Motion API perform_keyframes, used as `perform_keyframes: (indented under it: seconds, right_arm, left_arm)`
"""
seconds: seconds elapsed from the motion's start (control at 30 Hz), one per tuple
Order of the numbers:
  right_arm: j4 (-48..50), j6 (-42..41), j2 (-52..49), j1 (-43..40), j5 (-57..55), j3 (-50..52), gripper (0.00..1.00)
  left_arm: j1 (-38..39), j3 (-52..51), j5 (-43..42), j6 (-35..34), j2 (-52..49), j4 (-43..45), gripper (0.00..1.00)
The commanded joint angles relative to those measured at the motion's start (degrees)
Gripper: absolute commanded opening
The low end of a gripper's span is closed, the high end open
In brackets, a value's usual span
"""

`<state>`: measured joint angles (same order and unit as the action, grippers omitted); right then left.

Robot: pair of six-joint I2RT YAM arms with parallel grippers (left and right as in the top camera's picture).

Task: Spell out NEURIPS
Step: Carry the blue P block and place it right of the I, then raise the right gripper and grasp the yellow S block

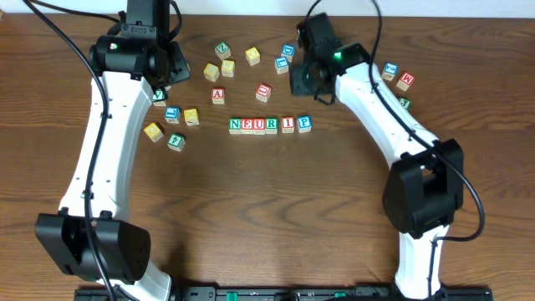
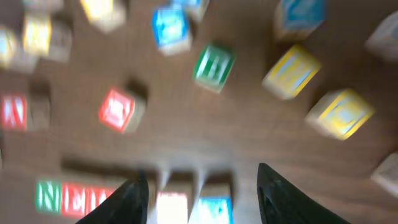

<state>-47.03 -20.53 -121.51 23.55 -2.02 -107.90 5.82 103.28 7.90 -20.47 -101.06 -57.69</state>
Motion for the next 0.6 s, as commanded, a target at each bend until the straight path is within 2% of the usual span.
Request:
perform_keyframes:
  seconds: [0.0,0.33,0.57]
  right_arm:
    - [2.5,-6.1,-0.2,-1.3,-7.2,-0.6,0.50]
    - [12.1,-11.5,-6.3,-3.8,-7.5,-0.6,0.49]
    - [14.9,-13.6,-10.3,-5.6,-7.5,-0.6,0.48]
  left_arm:
    - [-0.1,-0.7,0.7,1.2,-0.5,-0.2,0.53]
    - [-0.1,-0.7,0.7,1.2,-0.5,-0.3,0.53]
    - [-0.1,-0.7,0.7,1.2,-0.5,-0.4,0.53]
